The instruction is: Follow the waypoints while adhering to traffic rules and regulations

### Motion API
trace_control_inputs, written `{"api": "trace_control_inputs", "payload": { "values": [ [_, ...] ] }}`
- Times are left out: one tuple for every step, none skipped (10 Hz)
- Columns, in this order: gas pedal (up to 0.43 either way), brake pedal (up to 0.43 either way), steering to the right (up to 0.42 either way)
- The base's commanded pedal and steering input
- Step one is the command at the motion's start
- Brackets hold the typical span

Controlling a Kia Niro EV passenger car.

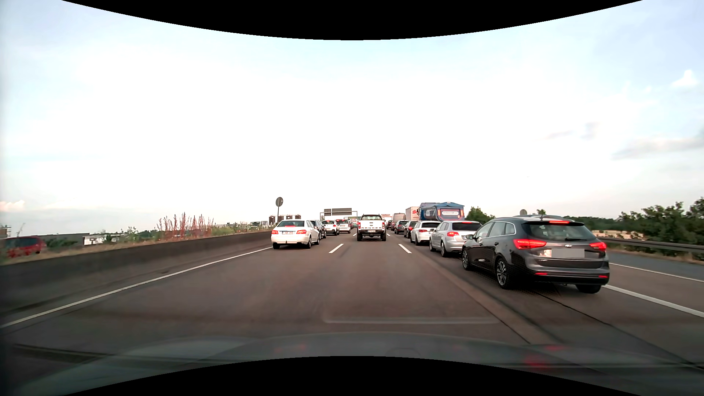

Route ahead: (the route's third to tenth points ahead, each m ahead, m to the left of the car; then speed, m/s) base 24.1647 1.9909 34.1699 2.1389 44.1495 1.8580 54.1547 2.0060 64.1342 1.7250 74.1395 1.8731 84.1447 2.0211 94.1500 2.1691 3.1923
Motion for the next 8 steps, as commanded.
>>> {"api": "trace_control_inputs", "payload": {
  "values": [
    [0.059, 0.0, -0.003],
    [0.059, 0.0, -0.004],
    [0.059, 0.0, -0.004],
    [0.059, 0.0, -0.004],
    [0.059, 0.0, -0.003],
    [0.059, 0.0, -0.004],
    [0.067, 0.0, -0.004],
    [0.067, 0.0, -0.004]
  ]
}}
